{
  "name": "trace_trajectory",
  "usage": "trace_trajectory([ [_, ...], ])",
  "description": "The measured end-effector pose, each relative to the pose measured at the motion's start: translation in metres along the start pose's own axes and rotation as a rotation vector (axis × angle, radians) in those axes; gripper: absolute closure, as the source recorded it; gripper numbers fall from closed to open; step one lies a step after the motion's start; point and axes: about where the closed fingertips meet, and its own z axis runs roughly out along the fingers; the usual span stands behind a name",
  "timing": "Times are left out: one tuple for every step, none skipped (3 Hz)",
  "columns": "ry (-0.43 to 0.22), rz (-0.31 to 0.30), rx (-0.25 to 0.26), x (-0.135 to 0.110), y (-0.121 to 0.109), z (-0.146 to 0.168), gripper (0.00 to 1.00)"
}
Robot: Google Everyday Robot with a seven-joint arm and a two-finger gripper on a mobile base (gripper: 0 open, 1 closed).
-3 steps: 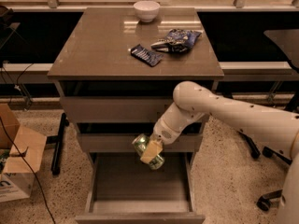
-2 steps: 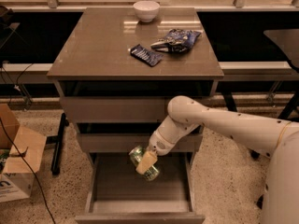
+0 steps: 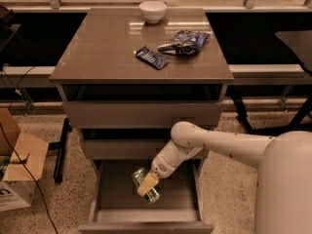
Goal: Place green can into bottom drawer
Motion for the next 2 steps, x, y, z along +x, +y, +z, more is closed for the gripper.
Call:
trace_trajectory([
  [0.003,0.065,-0.038,0.015,-0.011,0.037,1.0],
  [-0.004,0.137,-0.063,0.033,-0.025,0.067,1.0],
])
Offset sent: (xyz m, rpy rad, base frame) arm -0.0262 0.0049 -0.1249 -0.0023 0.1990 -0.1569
